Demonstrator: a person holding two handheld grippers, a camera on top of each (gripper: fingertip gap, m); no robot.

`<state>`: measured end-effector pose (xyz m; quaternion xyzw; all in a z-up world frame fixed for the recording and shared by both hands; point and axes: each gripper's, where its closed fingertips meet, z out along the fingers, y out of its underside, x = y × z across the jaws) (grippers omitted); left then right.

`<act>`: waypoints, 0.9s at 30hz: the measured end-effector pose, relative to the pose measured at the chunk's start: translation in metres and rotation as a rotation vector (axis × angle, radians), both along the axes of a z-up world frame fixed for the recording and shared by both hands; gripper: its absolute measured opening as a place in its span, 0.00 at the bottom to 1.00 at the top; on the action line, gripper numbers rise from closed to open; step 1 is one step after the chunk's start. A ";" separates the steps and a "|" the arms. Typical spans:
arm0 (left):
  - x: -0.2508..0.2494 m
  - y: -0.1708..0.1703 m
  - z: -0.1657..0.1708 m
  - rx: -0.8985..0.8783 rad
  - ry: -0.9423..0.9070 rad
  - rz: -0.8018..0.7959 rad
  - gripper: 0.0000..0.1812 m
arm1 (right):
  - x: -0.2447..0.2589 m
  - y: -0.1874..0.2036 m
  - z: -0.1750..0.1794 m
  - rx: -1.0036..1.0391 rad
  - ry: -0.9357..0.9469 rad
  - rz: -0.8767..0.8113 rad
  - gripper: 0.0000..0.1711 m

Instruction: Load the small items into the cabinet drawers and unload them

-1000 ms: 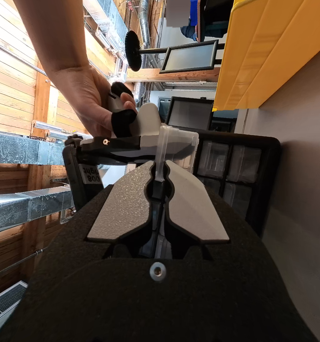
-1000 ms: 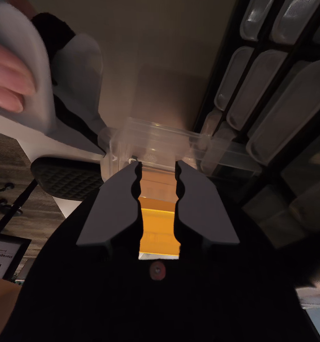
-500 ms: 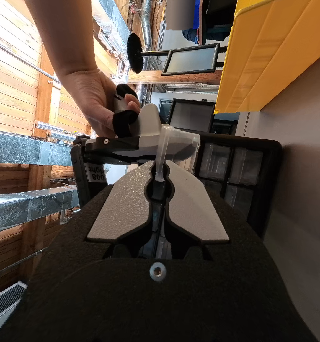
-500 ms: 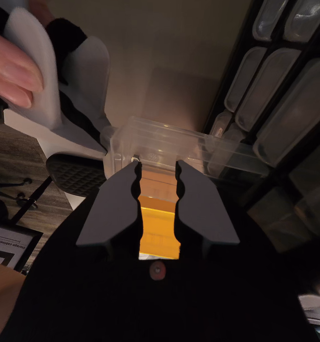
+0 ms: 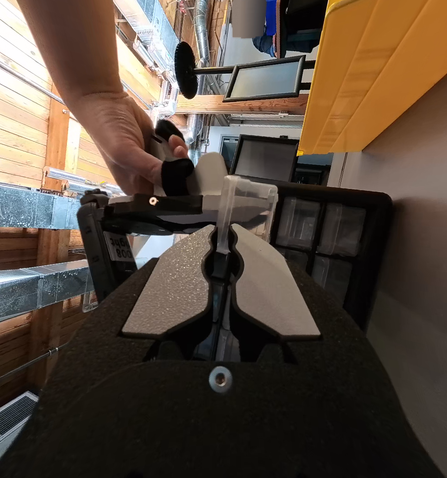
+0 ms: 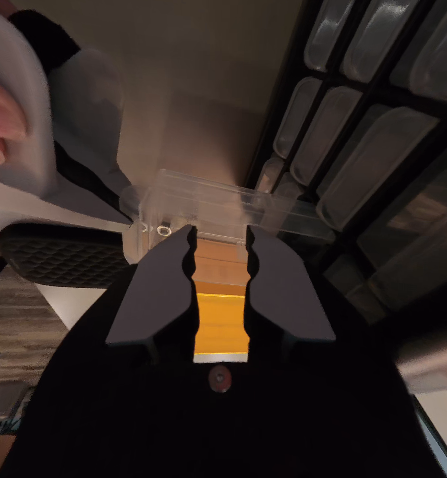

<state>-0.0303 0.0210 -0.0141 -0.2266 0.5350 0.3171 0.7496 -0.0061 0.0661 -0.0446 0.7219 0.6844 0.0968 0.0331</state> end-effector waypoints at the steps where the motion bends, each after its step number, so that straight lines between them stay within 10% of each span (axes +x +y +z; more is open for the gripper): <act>1: 0.000 0.001 0.000 -0.002 0.000 0.002 0.04 | -0.002 -0.001 0.002 -0.002 0.014 0.004 0.21; 27: 0.001 0.000 -0.004 0.003 0.013 -0.007 0.04 | 0.001 -0.009 -0.006 -0.072 0.008 0.041 0.21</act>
